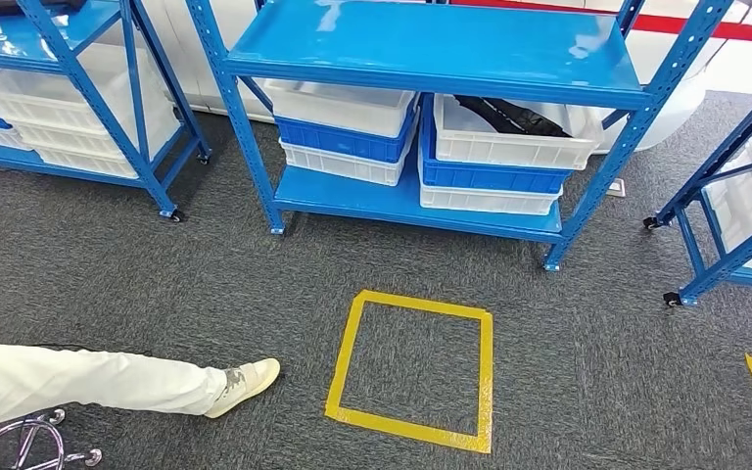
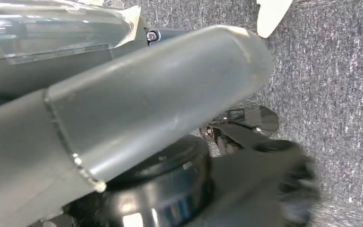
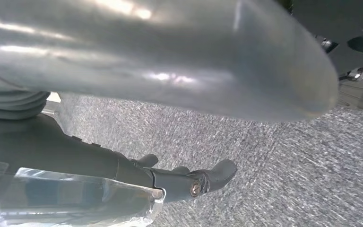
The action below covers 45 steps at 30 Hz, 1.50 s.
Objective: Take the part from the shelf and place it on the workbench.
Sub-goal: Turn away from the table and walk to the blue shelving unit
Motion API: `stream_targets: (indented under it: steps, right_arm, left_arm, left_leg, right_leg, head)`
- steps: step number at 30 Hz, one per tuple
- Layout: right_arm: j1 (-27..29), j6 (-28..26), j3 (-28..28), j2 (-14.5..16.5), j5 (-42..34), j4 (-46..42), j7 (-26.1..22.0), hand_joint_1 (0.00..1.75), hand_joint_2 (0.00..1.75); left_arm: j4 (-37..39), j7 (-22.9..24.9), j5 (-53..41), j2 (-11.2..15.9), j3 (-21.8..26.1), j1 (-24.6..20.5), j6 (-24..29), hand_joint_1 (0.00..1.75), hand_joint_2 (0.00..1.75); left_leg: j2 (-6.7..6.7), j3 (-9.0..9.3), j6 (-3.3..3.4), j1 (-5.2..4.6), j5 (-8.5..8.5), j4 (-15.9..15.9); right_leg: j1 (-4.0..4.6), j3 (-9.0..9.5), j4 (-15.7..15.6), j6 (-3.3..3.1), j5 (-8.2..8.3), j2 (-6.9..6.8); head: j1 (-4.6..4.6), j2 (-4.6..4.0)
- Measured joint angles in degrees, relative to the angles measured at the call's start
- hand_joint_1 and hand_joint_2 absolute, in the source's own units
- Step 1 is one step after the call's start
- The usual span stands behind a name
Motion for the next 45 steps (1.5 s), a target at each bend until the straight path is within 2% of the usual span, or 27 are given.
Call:
stream_targets:
  steps: [1,2,3,5,6,7,11,13,15,16,17,18,20,22,24,27,28,31,32,33,34,36,37,39,42,43,45]
  right_arm:
    - [0.02,0.0,0.0,-0.02,0.14,0.0,-0.07,0.0,0.0]
    - [0.06,0.0,0.0,-0.03,0.28,0.0,-0.16,0.0,0.0]
    - [0.11,0.0,0.0,-0.04,0.39,0.0,-0.31,0.0,0.0]
    - [0.16,0.05,0.0,-0.03,0.63,0.01,-0.74,0.0,0.0]
    - [0.13,0.09,0.0,-0.04,0.74,0.01,-0.95,0.0,0.0]
    - [0.08,0.13,0.0,-0.07,0.84,0.01,-1.1,0.0,0.0]
    - [0.07,0.16,0.0,-0.24,0.93,0.0,-1.43,0.0,0.0]
    - [-0.01,0.18,0.01,-0.26,0.93,0.0,-1.55,0.0,0.0]
    - [0.01,0.19,0.02,-0.28,0.93,0.0,-1.61,0.0,0.0]
    - [0.14,0.2,0.02,-0.32,0.94,0.01,-1.62,0.0,0.0]
    - [0.29,0.2,0.02,-0.36,1.0,0.01,-1.63,0.0,0.0]
    - [0.4,0.2,0.02,-0.4,1.1,0.02,-1.63,0.0,0.0]
    - [0.47,0.2,0.03,-0.52,1.36,0.02,-1.67,0.0,0.0]
    - [0.37,0.31,0.07,-0.61,1.66,0.01,-1.73,0.0,0.0]
    - [0.38,0.47,0.14,-0.62,2.01,0.01,-1.78,0.0,0.0]
    - [0.47,0.58,0.28,-0.58,2.4,0.01,-1.82,0.0,0.0]
    - [0.39,0.59,0.37,-0.56,2.5,0.0,-1.83,0.0,0.0]
    - [0.26,0.59,0.64,-0.59,2.74,0.0,-1.85,0.0,0.0]
    - [0.32,0.59,0.73,-0.6,2.81,0.0,-1.85,0.0,0.0]
    - [0.41,0.59,0.82,-0.6,2.88,0.0,-1.85,0.0,0.0]
    - [0.49,0.59,0.91,-0.58,2.93,0.01,-1.85,0.0,0.0]
    - [0.53,0.59,1.03,-0.5,3.06,0.01,-1.87,0.0,0.0]
    - [0.44,0.59,1.05,-0.46,3.1,0.01,-1.89,0.0,0.0]
    - [0.25,0.59,1.07,-0.44,3.18,0.01,-1.91,0.0,0.0]
    - [0.15,0.59,1.07,-0.43,3.29,0.01,-1.91,0.0,0.0]
    - [0.06,0.59,1.08,-0.42,3.33,0.02,-1.91,0.0,0.0]
    - [-0.05,0.59,1.1,-0.4,3.41,0.02,-1.92,0.0,0.0]
  left_arm:
    - [0.0,0.02,0.14,0.03,0.0,0.06,0.03,0.0,0.0]
    - [0.0,0.04,0.27,0.08,0.01,0.11,0.07,0.0,0.0]
    - [0.0,0.06,0.39,0.13,0.02,0.13,0.13,0.0,0.0]
    - [0.0,0.08,0.55,0.21,0.02,0.12,0.28,0.0,0.0]
    - [0.0,0.08,0.59,0.22,0.02,0.08,0.33,0.0,0.0]
    - [0.0,0.08,0.61,0.22,0.01,0.02,0.38,0.0,0.0]
    - [0.0,0.08,0.63,0.19,0.03,-0.01,0.51,0.0,0.0]
    - [0.0,0.08,0.64,0.17,0.04,-0.01,0.55,0.0,0.0]
    - [0.0,0.08,0.64,0.17,0.03,-0.03,0.56,0.0,0.0]
    - [0.0,0.08,0.67,0.17,0.03,0.0,0.56,0.0,0.0]
    - [0.0,0.09,0.74,0.17,0.04,0.06,0.56,0.0,0.0]
    - [0.0,0.09,0.82,0.17,0.04,0.12,0.57,0.0,0.0]
    - [0.0,0.11,1.02,0.14,0.05,0.21,0.64,0.0,0.0]
    - [0.0,0.14,1.18,0.09,0.07,0.18,0.85,0.0,0.0]
    - [0.0,0.16,1.44,0.06,0.1,0.14,1.02,0.0,0.0]
    - [0.0,-0.29,1.64,0.09,0.15,0.1,0.78,0.0,0.0]
    - [0.0,-0.5,1.66,0.12,0.15,0.03,0.64,0.0,0.0]
    - [0.0,-0.81,1.74,0.26,0.19,0.04,0.31,0.0,0.0]
    - [0.0,-0.85,1.78,0.33,0.21,0.15,0.25,0.0,0.0]
    - [0.0,-0.86,1.79,0.39,0.25,0.27,0.21,0.0,0.0]
    - [0.0,-0.89,1.81,0.44,0.28,0.34,0.2,0.0,0.0]
    - [0.0,-0.95,1.83,0.54,0.32,0.4,0.2,0.0,0.0]
    - [0.0,-0.99,1.83,0.57,0.33,0.38,0.21,0.0,0.0]
    - [0.0,-1.03,1.83,0.62,0.35,0.43,0.21,0.0,0.0]
    - [0.0,-1.07,1.9,0.66,0.41,0.56,0.27,0.0,0.0]
    - [0.0,-1.08,1.95,0.66,0.44,0.5,0.31,0.0,0.0]
    - [0.0,-1.09,2.1,0.67,0.52,0.36,0.43,0.0,0.0]
  left_leg:
    - [0.02,-1.95,-0.15,0.06,-0.31,2.56]
    - [0.05,-2.86,-0.18,0.11,0.81,2.79]
    - [0.08,-2.5,-0.1,0.16,3.05,0.58]
    - [0.2,0.31,0.37,0.13,8.03,-7.26]
    - [0.21,1.56,0.7,-0.01,9.28,-10.31]
    - [0.2,2.3,1.07,-0.22,9.64,-12.04]
    - [-0.18,3.46,3.08,-0.52,9.59,-13.6]
    - [-0.12,4.14,3.66,-0.4,9.76,-13.86]
    - [-0.07,4.33,3.91,-0.47,9.46,-13.84]
    - [-0.11,4.48,3.95,-0.52,9.26,-13.83]
    - [-0.18,4.7,3.93,-0.56,9.0,-13.82]
    - [-0.27,5.02,3.83,-0.58,8.72,-13.81]
    - [-0.35,5.9,3.46,-0.58,8.02,-13.81]
    - [-0.32,6.64,2.82,-0.69,7.2,-13.81]
    - [-0.26,7.38,2.09,-0.81,6.77,-13.34]
    - [-0.09,7.3,1.08,-0.59,5.67,-10.98]
    - [-0.04,6.09,0.71,-0.45,4.73,-8.7]
    - [0.06,-0.38,-0.07,-0.16,1.24,0.47]
    - [0.07,-1.92,-0.14,-0.11,1.04,1.55]
    - [0.09,-2.54,-0.08,-0.07,2.02,0.73]
    - [0.11,-2.25,0.07,-0.05,4.2,-1.94]
    - [0.28,-0.65,0.62,-0.22,9.07,-8.43]
    - [0.36,-0.14,0.96,-0.43,10.01,-10.46]
    - [0.35,0.12,1.87,-0.91,9.56,-11.65]
    - [0.13,2.27,3.48,-0.82,10.34,-12.8]
    - [0.13,3.0,3.81,-0.72,10.36,-12.9]
    - [0.12,3.66,4.14,-0.69,9.76,-12.96]
  right_leg:
    - [0.01,0.27,0.0,-0.11,-0.24,0.02]
    - [0.01,0.64,0.0,-0.11,-0.54,0.07]
    - [0.0,1.1,0.0,0.01,-0.88,0.13]
    - [0.05,1.95,-0.04,0.42,-1.66,0.21]
    - [0.23,2.24,-0.09,0.74,-2.05,0.22]
    - [0.35,2.43,-0.27,1.13,-2.36,0.21]
    - [0.5,3.47,1.08,3.0,-2.43,0.12]
    - [0.38,1.33,4.98,2.92,-4.74,0.11]
    - [0.35,-2.99,12.22,2.81,-7.56,0.12]
    - [0.35,-4.96,14.91,2.94,-8.24,0.11]
    - [0.36,-6.1,15.81,3.27,-8.02,0.11]
    - [0.36,-6.12,14.44,3.67,-6.8,0.11]
    - [0.36,-3.79,7.07,4.26,-2.51,0.07]
    - [0.61,-1.83,1.59,3.4,-0.67,-0.13]
    - [0.8,-1.48,0.64,1.91,-0.89,-0.25]
    - [0.16,0.29,0.39,0.77,-0.46,-0.08]
    - [-0.01,0.83,0.34,0.51,-0.61,-0.05]
    - [0.04,1.51,0.35,-0.08,-1.39,-0.01]
    - [0.05,1.86,0.35,-0.11,-1.76,0.03]
    - [0.06,2.34,0.35,-0.06,-2.16,0.08]
    - [0.05,2.92,0.35,0.05,-2.63,0.12]
    - [0.11,3.9,0.25,0.43,-3.53,0.14]
    - [0.16,4.17,0.09,0.74,-3.92,0.14]
    - [0.42,5.0,-0.05,1.71,-4.0,0.12]
    - [0.59,5.24,1.93,2.84,-4.27,0.11]
    - [0.55,4.03,4.18,2.79,-4.9,0.11]
    - [0.44,-0.5,10.98,2.36,-6.96,0.13]
  head:
    - [-0.01,0.0]
    - [-0.02,0.0]
    - [-0.03,0.0]
    - [0.0,0.0]
    - [0.05,0.0]
    - [0.07,0.0]
    - [0.11,0.0]
    - [0.28,0.0]
    - [0.4,0.0]
    - [0.38,0.0]
    - [0.4,0.0]
    - [0.41,0.0]
    - [0.46,0.0]
    - [0.47,0.0]
    - [0.45,0.0]
    - [0.34,0.0]
    - [0.28,0.0]
    - [0.16,0.0]
    - [0.12,0.0]
    - [0.13,0.0]
    - [0.12,0.0]
    - [0.22,0.0]
    - [0.24,0.0]
    - [0.38,0.0]
    - [0.35,0.0]
    - [0.4,0.0]
    - [0.44,0.0]
